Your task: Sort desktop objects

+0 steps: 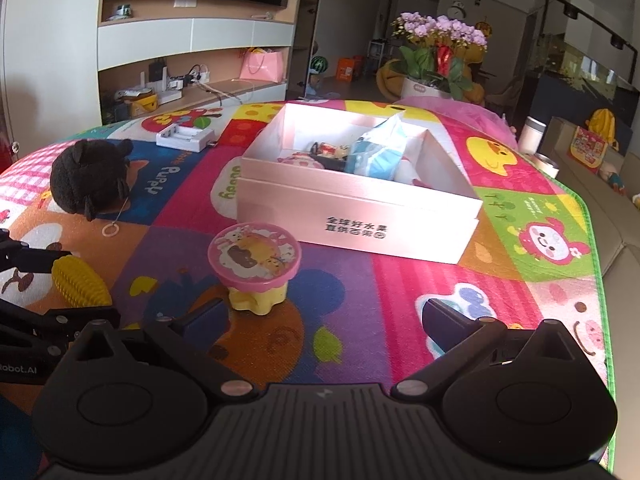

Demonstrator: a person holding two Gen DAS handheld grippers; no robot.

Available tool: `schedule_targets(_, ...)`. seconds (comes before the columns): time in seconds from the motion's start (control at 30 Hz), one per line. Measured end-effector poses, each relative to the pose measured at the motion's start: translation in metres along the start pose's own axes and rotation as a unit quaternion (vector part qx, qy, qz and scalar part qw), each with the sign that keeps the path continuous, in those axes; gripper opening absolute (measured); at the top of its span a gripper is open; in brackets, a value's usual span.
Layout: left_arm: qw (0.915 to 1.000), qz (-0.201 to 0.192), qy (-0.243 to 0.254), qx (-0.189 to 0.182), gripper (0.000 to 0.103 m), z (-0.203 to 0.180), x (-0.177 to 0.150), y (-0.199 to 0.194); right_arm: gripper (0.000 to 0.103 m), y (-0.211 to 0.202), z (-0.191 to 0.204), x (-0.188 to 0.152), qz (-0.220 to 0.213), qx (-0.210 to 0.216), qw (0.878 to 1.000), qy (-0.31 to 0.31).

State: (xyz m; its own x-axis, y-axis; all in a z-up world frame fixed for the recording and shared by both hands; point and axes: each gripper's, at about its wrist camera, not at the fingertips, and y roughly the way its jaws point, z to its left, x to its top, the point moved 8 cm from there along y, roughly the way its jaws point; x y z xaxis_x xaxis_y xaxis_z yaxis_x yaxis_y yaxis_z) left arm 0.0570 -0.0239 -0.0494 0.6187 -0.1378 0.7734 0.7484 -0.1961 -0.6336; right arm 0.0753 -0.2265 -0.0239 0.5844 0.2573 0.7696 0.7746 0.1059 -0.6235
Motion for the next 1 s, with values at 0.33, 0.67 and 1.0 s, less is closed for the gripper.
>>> schedule_targets(0.33, 0.9999, 0.007, -0.007, -0.001, 0.085, -0.003, 0.001, 0.001, 0.103, 0.017, 0.015, -0.010, 0.022, 0.008, 1.000, -0.008)
schedule_targets(0.67, 0.9998, 0.000, 0.009, -0.020, 0.079, -0.016, 0.002, 0.004, 0.103, 0.022, 0.009, -0.013, 0.037, 0.025, 0.999, 0.024)
schedule_targets(1.0, 0.9998, -0.005, 0.000, -0.018, 0.072, -0.012, 0.002, 0.002, 0.103, 0.027, 0.003, -0.015, 0.050, 0.048, 0.996, 0.057)
